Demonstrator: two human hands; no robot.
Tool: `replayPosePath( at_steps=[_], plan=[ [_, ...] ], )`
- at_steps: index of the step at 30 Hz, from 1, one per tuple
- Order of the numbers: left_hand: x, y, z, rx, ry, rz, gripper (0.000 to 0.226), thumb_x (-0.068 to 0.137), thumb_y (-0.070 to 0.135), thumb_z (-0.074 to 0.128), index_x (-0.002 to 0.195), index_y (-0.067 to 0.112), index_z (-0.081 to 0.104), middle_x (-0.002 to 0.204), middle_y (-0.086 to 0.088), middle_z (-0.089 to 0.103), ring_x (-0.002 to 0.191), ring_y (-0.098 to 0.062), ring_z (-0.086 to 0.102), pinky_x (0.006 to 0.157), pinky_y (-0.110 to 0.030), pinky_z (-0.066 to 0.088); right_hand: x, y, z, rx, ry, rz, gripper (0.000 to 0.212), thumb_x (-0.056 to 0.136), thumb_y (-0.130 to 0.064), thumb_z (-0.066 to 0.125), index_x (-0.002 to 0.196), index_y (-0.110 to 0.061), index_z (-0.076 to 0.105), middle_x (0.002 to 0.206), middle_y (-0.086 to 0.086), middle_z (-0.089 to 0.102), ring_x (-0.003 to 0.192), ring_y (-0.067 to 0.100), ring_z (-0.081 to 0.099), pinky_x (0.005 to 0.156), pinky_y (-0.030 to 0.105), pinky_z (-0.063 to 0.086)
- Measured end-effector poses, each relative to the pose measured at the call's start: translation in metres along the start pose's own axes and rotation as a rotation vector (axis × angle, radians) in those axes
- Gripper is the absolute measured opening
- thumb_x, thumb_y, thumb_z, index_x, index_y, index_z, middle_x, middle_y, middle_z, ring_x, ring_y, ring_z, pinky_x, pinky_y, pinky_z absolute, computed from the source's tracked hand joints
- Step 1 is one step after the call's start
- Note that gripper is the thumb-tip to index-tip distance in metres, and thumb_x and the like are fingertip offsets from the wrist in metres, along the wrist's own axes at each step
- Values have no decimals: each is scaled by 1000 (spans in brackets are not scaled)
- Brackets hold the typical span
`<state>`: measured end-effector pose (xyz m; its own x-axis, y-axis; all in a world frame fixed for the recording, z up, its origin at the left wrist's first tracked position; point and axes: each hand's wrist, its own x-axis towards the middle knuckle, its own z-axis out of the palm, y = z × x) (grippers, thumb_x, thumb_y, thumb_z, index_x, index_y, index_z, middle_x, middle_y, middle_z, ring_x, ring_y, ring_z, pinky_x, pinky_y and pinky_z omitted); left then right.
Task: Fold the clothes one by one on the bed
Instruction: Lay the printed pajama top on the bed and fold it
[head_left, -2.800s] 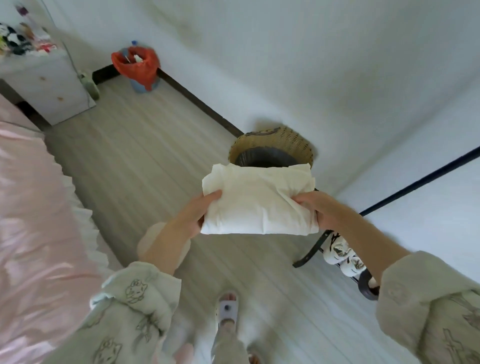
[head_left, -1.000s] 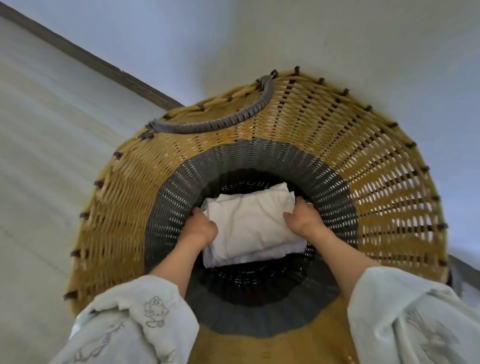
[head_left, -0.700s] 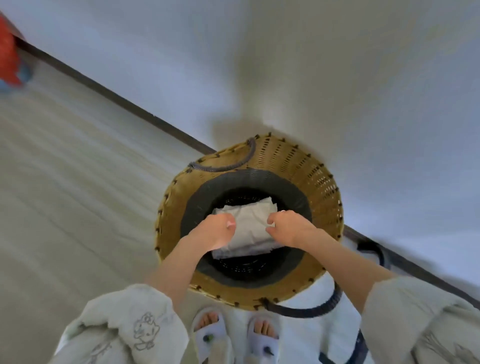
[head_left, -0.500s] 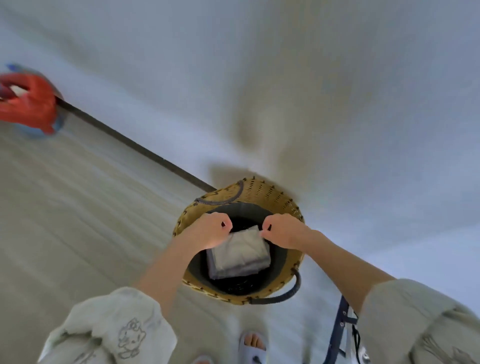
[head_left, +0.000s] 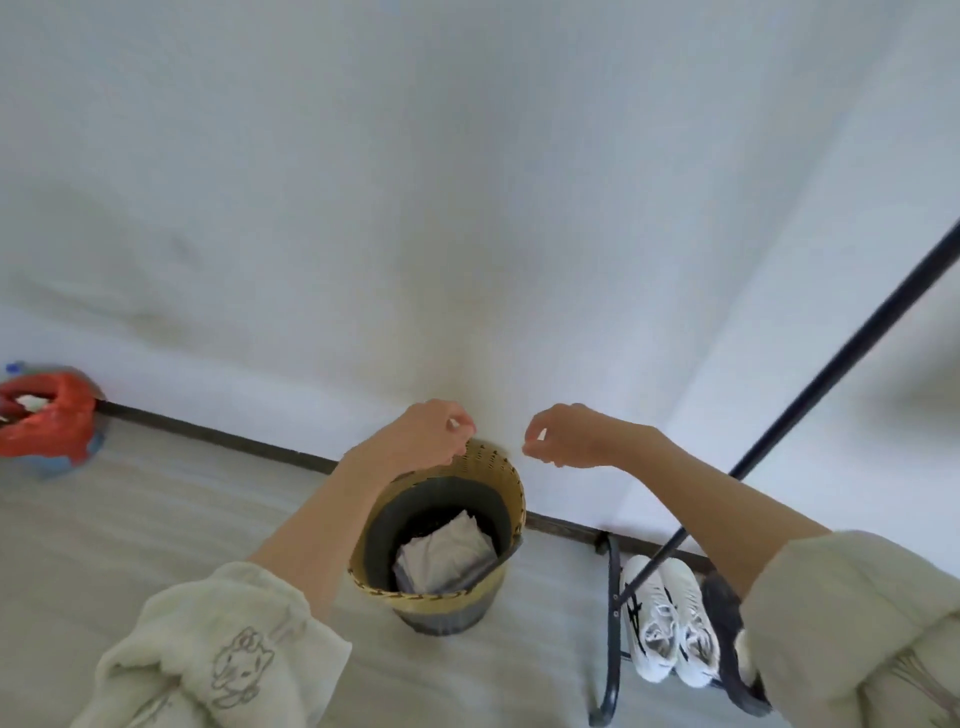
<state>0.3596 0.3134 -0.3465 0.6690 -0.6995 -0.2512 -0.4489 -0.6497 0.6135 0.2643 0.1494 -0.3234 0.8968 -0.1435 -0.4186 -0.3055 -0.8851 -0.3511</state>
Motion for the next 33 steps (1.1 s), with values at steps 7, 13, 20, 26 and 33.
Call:
replayPosePath(
  at_steps=[7,13,20,26,33],
  plan=[
    [-60,127,28,48,-52,148,23,99,24,43,113,13,58,90,2,64,71,-9,60,68,-18,47,-138,50,-35,1,118,174,33,96,-28,48,118,-6,60,92,4,61,81,20,56,78,29,49],
    [-107,246,73,33,-10,256,23,98,23,44,112,12,59,92,0,64,74,-12,61,69,-21,48,-263,126,-60,-7,251,220,31,95,-31,46,115,-13,60,111,8,65,93,22,57,92,31,46],
    [-152,371,169,-59,-16,319,19,97,23,43,102,17,61,93,-1,65,77,-15,62,74,-25,49,-397,233,-78,-105,430,275,37,97,-34,44,128,-17,52,134,4,50,126,23,43,104,30,33],
    [-157,454,207,-91,-21,374,21,97,20,44,105,15,63,95,0,63,81,-16,60,68,-22,47,-459,306,-119,-45,746,411,41,96,-30,45,133,-14,47,135,13,49,125,30,45,105,38,37],
    [-121,535,213,-131,59,494,20,97,20,43,104,23,61,103,1,61,89,-16,61,79,-28,50,-490,345,-191,-39,1357,454,38,94,-22,43,128,-4,45,131,19,44,125,35,39,96,46,39]
  ],
)
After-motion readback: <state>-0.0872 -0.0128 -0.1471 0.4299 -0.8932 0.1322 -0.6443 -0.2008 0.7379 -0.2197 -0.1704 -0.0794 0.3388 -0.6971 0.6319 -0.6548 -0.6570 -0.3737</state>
